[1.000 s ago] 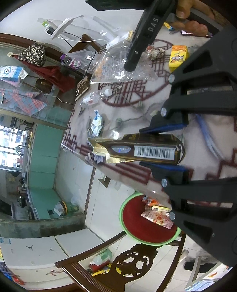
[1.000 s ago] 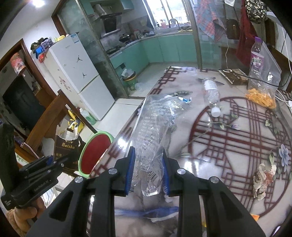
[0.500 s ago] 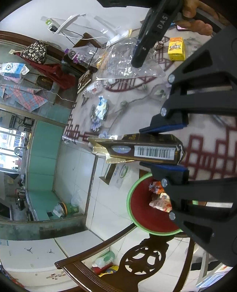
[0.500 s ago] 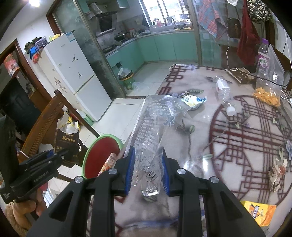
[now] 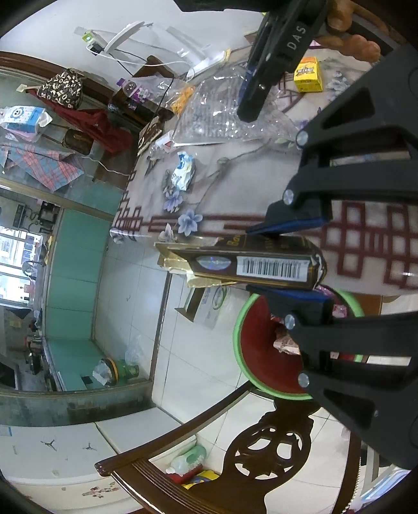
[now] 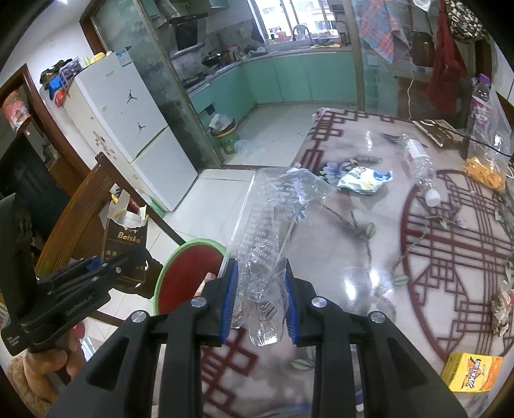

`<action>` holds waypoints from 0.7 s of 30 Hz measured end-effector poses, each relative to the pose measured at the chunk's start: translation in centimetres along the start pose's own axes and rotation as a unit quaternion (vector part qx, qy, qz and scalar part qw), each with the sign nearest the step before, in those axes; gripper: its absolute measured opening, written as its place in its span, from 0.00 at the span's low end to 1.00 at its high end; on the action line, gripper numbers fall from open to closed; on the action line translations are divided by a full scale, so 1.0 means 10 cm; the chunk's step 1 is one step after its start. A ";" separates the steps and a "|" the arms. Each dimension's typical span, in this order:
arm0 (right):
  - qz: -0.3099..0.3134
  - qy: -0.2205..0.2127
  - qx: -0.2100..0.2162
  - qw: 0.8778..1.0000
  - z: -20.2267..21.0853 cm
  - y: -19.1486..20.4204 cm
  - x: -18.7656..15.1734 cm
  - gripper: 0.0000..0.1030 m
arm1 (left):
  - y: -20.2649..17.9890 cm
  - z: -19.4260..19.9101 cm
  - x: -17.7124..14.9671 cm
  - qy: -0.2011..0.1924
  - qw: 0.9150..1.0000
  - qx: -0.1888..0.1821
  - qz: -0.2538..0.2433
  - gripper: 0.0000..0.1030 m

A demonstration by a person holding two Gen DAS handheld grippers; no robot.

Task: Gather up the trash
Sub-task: 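Carry the crushed bottle and gold package with both tools over the red bucket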

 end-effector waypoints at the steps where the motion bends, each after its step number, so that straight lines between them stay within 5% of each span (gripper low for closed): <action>1: 0.002 0.002 0.001 1.000 -0.03 0.04 0.00 0.25 | 0.04 -0.01 0.00 0.001 1.000 0.000 0.001 0.27; 21: 0.031 0.054 0.029 0.998 -0.68 0.63 -0.03 0.25 | 0.67 -0.26 0.01 0.024 0.999 0.020 0.028 0.27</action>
Point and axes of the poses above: each gripper's, at about its wrist camera, not at the fingertips, and z roughly against the way its jaws point, y to its left, x to its top, the point moved 8 cm from there along -z, roughly the way its jaws point, and after that the axes turned 10 degrees about x, right-handed, at the moved point
